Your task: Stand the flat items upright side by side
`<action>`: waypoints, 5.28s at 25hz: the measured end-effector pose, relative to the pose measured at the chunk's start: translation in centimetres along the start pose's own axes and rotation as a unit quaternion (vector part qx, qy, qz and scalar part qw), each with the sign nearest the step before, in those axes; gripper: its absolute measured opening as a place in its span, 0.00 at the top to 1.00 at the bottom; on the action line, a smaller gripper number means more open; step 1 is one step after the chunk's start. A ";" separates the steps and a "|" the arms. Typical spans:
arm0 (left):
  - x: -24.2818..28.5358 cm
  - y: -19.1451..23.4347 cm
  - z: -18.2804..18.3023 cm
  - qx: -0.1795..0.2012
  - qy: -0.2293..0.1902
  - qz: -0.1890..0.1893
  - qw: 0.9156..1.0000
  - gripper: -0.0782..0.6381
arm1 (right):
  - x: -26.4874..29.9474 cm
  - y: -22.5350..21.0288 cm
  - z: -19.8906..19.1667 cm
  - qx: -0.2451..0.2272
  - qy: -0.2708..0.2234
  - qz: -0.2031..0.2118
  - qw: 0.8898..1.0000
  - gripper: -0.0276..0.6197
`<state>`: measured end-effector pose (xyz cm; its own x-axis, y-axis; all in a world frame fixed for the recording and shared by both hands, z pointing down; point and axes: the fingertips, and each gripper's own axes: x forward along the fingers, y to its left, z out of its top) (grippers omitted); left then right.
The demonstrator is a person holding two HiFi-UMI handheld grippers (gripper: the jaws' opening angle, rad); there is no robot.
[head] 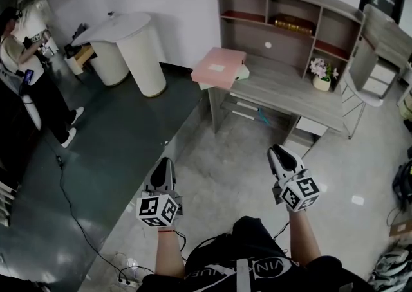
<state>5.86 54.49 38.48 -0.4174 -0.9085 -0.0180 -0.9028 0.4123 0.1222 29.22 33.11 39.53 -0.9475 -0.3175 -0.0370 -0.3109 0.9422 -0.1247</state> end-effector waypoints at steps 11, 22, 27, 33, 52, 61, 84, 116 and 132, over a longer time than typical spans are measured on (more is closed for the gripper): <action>4.0 2.1 -3.1 -0.036 0.030 -0.018 0.999 0.70 | 3.0 -2.0 -2.0 0.023 0.030 -0.022 0.999 0.63; 13.5 5.7 -1.2 -0.043 0.018 -0.004 0.999 0.69 | 13.7 -6.8 -1.1 0.032 0.033 0.002 0.999 0.63; 18.5 6.5 -1.2 -0.045 0.027 -0.001 0.999 0.69 | 18.0 -9.8 -1.6 0.036 0.043 0.009 0.998 0.62; 23.8 6.4 -1.0 -0.033 0.043 -0.009 0.999 0.69 | 21.8 -13.0 -2.8 0.033 0.060 0.007 0.998 0.63; 34.9 7.1 -3.1 0.003 0.068 0.014 0.998 0.69 | 29.7 -18.7 -4.1 0.009 0.082 0.024 0.996 0.62; 40.3 7.9 -6.9 0.001 0.110 -0.004 0.994 0.69 | 34.1 -19.9 -7.6 0.007 0.131 0.033 0.991 0.62; 53.8 3.4 -19.4 -0.346 0.259 -0.111 0.895 0.44 | 43.2 -20.8 -15.3 -0.164 0.266 0.052 0.948 0.61; 58.0 4.7 -17.6 -0.574 0.301 -0.114 0.753 0.52 | 50.0 -24.0 -14.6 -0.433 0.256 0.055 0.862 0.41; 57.5 4.4 -15.2 -0.585 0.333 -0.159 0.722 0.53 | 52.3 -22.8 -14.3 -0.549 0.231 0.086 0.799 0.34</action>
<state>-20.60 3.01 53.03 0.2872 -0.9360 0.2037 -0.0728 0.1907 0.9789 -14.32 -3.41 54.65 -0.8304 -0.3389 0.4423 0.1898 0.5742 0.7964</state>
